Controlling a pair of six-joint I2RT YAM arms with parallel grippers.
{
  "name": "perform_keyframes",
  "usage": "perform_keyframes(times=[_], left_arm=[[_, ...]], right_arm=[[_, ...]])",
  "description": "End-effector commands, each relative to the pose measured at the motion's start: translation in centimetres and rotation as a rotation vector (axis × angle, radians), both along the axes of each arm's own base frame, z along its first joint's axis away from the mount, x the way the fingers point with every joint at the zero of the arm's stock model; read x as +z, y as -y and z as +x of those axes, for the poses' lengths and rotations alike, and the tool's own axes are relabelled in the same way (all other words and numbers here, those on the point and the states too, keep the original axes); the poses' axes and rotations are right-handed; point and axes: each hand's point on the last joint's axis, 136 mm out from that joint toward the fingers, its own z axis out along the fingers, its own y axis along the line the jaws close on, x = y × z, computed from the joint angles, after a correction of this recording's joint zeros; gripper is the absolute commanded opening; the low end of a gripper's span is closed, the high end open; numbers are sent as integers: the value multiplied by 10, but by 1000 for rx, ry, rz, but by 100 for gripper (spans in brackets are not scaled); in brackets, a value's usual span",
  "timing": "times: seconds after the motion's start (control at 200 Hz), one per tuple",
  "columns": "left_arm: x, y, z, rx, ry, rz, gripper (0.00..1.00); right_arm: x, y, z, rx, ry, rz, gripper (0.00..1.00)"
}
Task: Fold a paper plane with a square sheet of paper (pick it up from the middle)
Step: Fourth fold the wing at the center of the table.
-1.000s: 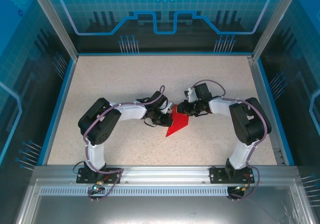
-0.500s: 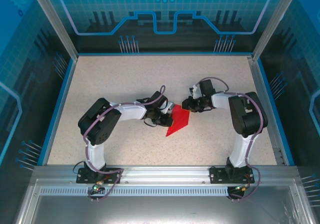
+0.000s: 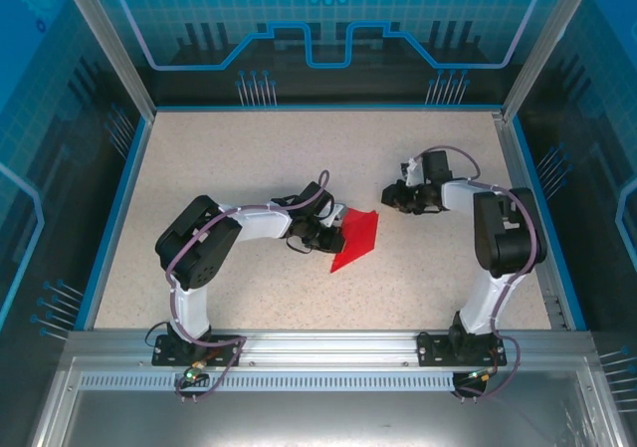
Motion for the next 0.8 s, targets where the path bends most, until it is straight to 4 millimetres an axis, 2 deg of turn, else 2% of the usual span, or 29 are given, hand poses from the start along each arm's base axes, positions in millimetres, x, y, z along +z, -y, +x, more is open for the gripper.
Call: perform_keyframes(times=[0.0,0.28,0.315,0.4,0.565,0.695,0.795], left_arm=[[-15,-11,-7,-16,-47,75,11],[8,-2,2,-21,-7,33,15],[11,-1,3,-21,-4,27,15],[17,1,5,-22,4,22,17],[28,-2,9,-24,43,41,28],[38,-6,10,-22,71,61,38],[46,-4,7,-30,61,38,39]], right_arm=[[22,4,-9,18,37,6,22],[34,-3,-44,50,26,38,23],[26,-5,-56,59,-3,39,24],[24,-10,-68,78,-17,38,24],[15,-19,-91,102,-53,39,26],[10,-29,-103,114,-71,73,30],[7,-34,-107,119,-77,87,31]])
